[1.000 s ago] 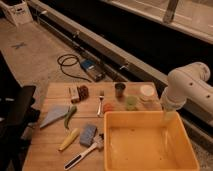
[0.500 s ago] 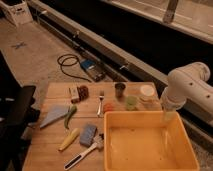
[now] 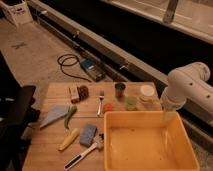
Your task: Wipe table surface with sponge
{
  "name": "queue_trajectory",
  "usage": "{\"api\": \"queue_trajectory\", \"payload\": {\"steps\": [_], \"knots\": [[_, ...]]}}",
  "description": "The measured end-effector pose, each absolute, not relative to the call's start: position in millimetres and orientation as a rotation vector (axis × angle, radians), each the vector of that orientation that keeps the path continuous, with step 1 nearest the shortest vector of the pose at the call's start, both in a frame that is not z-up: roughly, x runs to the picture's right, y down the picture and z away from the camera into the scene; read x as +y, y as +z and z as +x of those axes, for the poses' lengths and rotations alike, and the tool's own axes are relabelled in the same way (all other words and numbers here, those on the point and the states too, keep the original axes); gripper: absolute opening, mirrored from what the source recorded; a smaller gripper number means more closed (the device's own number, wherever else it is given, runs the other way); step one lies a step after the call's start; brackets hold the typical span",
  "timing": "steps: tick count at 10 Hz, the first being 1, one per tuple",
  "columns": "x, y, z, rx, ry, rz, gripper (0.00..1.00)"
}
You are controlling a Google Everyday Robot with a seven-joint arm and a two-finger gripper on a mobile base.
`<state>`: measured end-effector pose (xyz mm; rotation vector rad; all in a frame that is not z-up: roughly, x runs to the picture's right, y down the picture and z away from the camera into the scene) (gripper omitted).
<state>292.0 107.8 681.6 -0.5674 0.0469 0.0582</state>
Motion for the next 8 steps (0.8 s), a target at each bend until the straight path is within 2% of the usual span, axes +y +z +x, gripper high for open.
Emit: {"api": "queue_trajectory", "payload": {"steps": [6,8], "knots": [[106,680,290,0.040,0.046,-0.557,0.65],[93,674,279,0.028,-0.022,-0.524,0.65]]}}
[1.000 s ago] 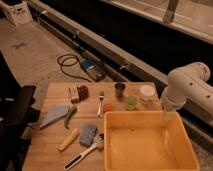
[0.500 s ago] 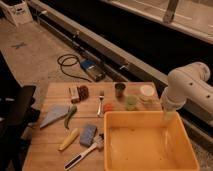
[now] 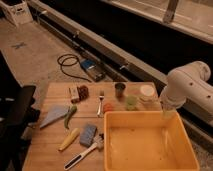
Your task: Wipe table surface with sponge
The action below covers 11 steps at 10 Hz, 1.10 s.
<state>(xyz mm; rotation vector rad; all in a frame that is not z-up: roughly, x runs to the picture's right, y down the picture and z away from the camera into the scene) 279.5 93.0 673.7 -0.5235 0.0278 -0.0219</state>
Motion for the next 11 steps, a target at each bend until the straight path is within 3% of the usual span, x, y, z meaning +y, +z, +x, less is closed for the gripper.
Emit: {"api": "queue_trajectory", "payload": {"steps": [6,11], "knots": [[84,661,139,-0.152,-0.355,-0.477,0.65],[88,658,128,-0.170,-0.391,-0.475,0.65]]}}
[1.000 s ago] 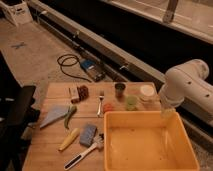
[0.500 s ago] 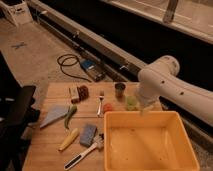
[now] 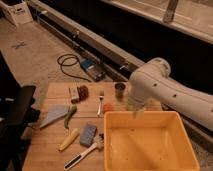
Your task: Wipe table surface with sponge
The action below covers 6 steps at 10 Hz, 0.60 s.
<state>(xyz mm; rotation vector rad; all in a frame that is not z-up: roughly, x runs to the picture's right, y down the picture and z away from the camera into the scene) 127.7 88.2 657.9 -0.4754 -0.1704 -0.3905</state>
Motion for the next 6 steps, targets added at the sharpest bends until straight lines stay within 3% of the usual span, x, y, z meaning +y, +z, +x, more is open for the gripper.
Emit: {"api": "queue_trajectory", "payload": {"steps": [6], "knots": [[90,680,42,-0.228,-0.604,-0.480,0.65]]}}
